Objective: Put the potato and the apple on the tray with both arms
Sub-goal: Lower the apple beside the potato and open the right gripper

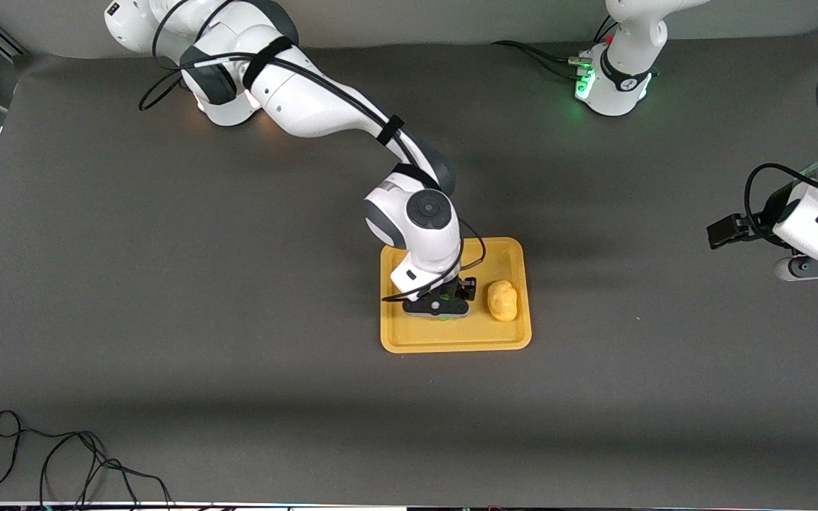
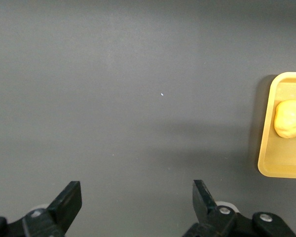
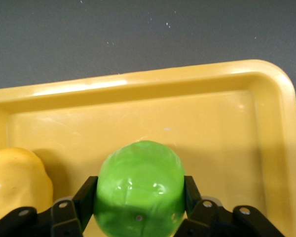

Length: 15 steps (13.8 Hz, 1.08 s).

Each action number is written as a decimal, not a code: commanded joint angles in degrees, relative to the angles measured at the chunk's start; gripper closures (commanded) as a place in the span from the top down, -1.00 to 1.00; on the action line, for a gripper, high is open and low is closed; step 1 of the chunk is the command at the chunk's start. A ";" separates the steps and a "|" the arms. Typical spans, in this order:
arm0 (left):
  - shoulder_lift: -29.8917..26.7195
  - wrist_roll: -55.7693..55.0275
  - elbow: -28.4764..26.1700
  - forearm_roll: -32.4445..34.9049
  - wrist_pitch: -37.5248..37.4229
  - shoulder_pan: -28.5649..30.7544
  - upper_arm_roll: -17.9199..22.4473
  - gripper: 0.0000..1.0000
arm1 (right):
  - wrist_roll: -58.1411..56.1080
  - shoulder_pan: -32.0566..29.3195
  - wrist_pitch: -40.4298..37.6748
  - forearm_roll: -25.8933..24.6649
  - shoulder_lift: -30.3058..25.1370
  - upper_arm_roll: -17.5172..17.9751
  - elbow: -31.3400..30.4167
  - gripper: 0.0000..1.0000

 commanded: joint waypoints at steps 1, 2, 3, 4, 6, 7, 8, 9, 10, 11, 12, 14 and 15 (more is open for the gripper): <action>1.01 0.84 1.36 -0.42 -1.33 -0.50 0.11 1.00 | 0.27 0.34 0.12 -1.68 1.42 -0.23 2.27 -0.18; 1.01 0.84 1.36 -0.42 -1.42 -0.41 0.11 1.00 | 0.27 0.26 0.12 -1.85 1.42 -0.23 1.92 -0.18; 1.10 0.84 1.36 -0.42 -1.42 -0.41 0.11 1.00 | -0.07 0.26 0.12 -2.20 1.42 -0.23 1.48 -0.18; 1.10 0.84 1.62 -0.42 -1.42 -0.41 0.11 1.00 | -0.17 0.26 0.03 -2.47 1.33 -0.23 1.22 -0.18; 1.19 0.84 1.62 -0.51 -1.42 -0.50 0.11 1.00 | -0.08 0.26 -0.06 -2.38 1.42 -0.23 1.22 -0.06; 1.19 0.76 1.71 -0.51 -1.42 -0.50 0.11 1.00 | 0.10 0.17 -0.15 -2.29 1.42 -0.23 0.95 0.41; 1.19 0.84 1.71 -0.51 -1.42 -0.50 0.11 1.00 | 0.71 -0.01 -0.15 -1.94 1.33 -0.15 0.86 0.87; 1.19 0.84 1.71 -0.51 -1.50 -0.50 0.11 1.00 | 0.80 0.08 -0.41 -1.77 1.07 -0.06 0.86 1.00; 1.19 0.84 1.71 -0.51 -1.59 -0.50 0.11 1.00 | 0.97 -0.01 -1.28 -1.07 0.37 0.12 0.86 1.00; 1.19 0.84 1.71 -0.51 -1.51 -0.50 0.11 1.00 | 0.98 -0.01 -4.16 0.33 -0.68 0.03 1.30 1.00; 1.19 0.76 1.71 -0.51 -1.42 -0.50 0.11 1.00 | 0.89 -0.09 -6.71 0.78 -2.61 0.03 1.30 1.00; 1.19 0.76 1.88 -0.51 -1.33 -0.59 0.11 1.00 | 0.63 -0.45 -12.95 0.79 -7.52 -0.06 1.30 1.00; 1.36 0.76 2.06 -0.51 -1.33 -0.59 0.11 1.00 | 0.36 -0.62 -16.11 0.78 -10.59 -0.14 1.22 1.00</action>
